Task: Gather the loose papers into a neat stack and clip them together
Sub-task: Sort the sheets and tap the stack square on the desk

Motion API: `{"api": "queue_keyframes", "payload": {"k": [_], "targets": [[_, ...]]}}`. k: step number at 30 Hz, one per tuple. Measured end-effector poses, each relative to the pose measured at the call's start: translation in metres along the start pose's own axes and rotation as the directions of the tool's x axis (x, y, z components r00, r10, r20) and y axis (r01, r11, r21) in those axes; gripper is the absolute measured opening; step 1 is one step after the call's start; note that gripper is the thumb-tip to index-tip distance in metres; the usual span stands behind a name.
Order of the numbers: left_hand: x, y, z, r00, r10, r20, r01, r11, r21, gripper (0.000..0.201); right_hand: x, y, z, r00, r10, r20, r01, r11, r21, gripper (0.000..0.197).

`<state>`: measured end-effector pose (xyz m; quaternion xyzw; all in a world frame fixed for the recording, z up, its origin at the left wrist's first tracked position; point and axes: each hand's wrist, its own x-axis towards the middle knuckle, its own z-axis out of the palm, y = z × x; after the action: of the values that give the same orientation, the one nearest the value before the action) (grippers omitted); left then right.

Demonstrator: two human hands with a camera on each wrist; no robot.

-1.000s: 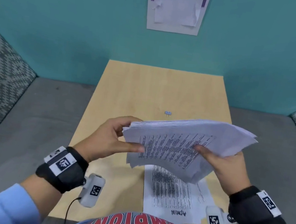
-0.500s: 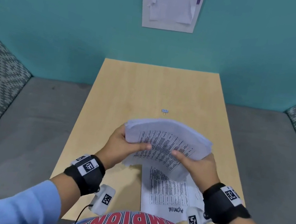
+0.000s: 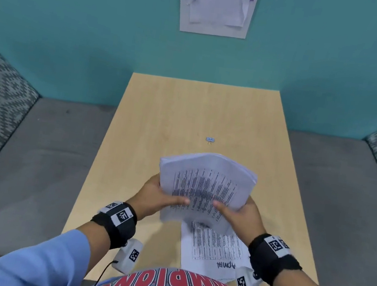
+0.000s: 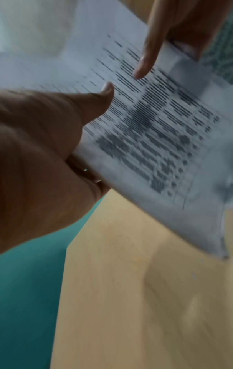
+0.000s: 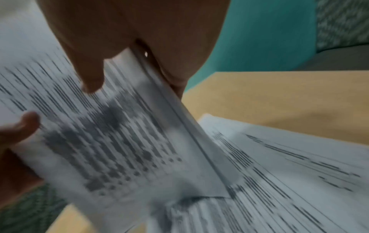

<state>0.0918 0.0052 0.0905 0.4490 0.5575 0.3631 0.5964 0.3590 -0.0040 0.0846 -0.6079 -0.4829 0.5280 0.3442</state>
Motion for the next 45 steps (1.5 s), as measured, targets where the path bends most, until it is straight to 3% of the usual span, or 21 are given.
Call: {"api": "queue_keyframes", "payload": {"k": [3,8,12,14,16,18,20,22,24,26,30,33,37,41,45], "targets": [[0.004,-0.005,-0.004,0.999,-0.03,0.033,0.029,0.998,0.047,0.049,0.001,0.001,0.002,0.999,0.042,-0.004,-0.043,0.996,-0.076,0.029],[0.005,0.008,-0.015,0.999,-0.023,-0.027,0.025,0.996,0.086,0.041,0.001,-0.012,0.007,0.999,0.024,0.021,-0.024,1.0,0.0,0.032],[-0.002,0.018,-0.047,0.996,-0.043,-0.08,0.056,0.986,0.157,0.036,0.022,0.009,0.0,0.998,0.046,0.037,-0.041,0.991,-0.13,0.024],[-0.006,0.018,-0.069,0.986,-0.046,-0.157,0.078,0.977,0.2,0.031,0.037,0.04,-0.018,0.987,0.157,-0.025,-0.151,0.875,-0.459,0.049],[-0.014,0.013,-0.091,0.972,-0.048,-0.232,0.106,0.964,0.243,0.03,0.045,0.07,-0.039,0.956,0.267,-0.119,-0.264,0.612,-0.745,0.086],[-0.025,0.006,-0.113,0.945,-0.067,-0.321,0.147,0.961,0.233,0.039,0.055,0.087,-0.049,0.942,0.278,-0.19,-0.306,0.476,-0.824,0.106],[-0.033,-0.001,-0.127,0.926,-0.098,-0.366,0.188,0.957,0.22,0.047,0.066,0.097,-0.052,0.934,0.275,-0.229,-0.331,0.422,-0.844,0.109],[-0.039,-0.006,-0.134,0.921,-0.123,-0.371,0.208,0.958,0.199,0.049,0.076,0.102,-0.049,0.914,0.323,-0.245,-0.379,0.466,-0.799,0.1],[-0.044,-0.007,-0.136,0.918,-0.142,-0.372,0.219,0.96,0.174,0.048,0.082,0.103,-0.043,0.906,0.383,-0.182,-0.381,0.546,-0.746,0.074],[-0.045,-0.008,-0.135,0.916,-0.162,-0.368,0.228,0.963,0.143,0.047,0.081,0.103,-0.038,0.902,0.418,-0.111,-0.348,0.55,-0.759,0.049],[-0.038,-0.013,-0.135,0.904,-0.195,-0.38,0.258,0.958,0.122,0.046,0.07,0.104,-0.034,0.93,0.359,-0.071,-0.303,0.645,-0.702,0.03],[-0.031,-0.019,-0.137,0.904,-0.199,-0.379,0.263,0.956,0.126,0.046,0.059,0.103,-0.048,0.927,0.373,-0.027,-0.335,0.795,-0.506,0.032],[-0.023,-0.025,-0.139,0.881,-0.252,-0.402,0.311,0.946,0.089,0.047,0.044,0.07,-0.073,0.945,0.325,-0.04,-0.326,0.924,-0.2,0.036],[-0.009,-0.017,-0.124,0.919,-0.243,-0.311,0.288,0.952,0.106,0.047,0.039,0.013,-0.082,0.961,0.275,-0.031,-0.269,0.955,0.127,0.045],[0.007,0.022,-0.088,0.975,-0.167,-0.146,0.185,0.975,0.121,0.046,0.04,-0.03,-0.069,0.98,0.183,0.083,-0.197,0.957,0.214,0.047]]}}
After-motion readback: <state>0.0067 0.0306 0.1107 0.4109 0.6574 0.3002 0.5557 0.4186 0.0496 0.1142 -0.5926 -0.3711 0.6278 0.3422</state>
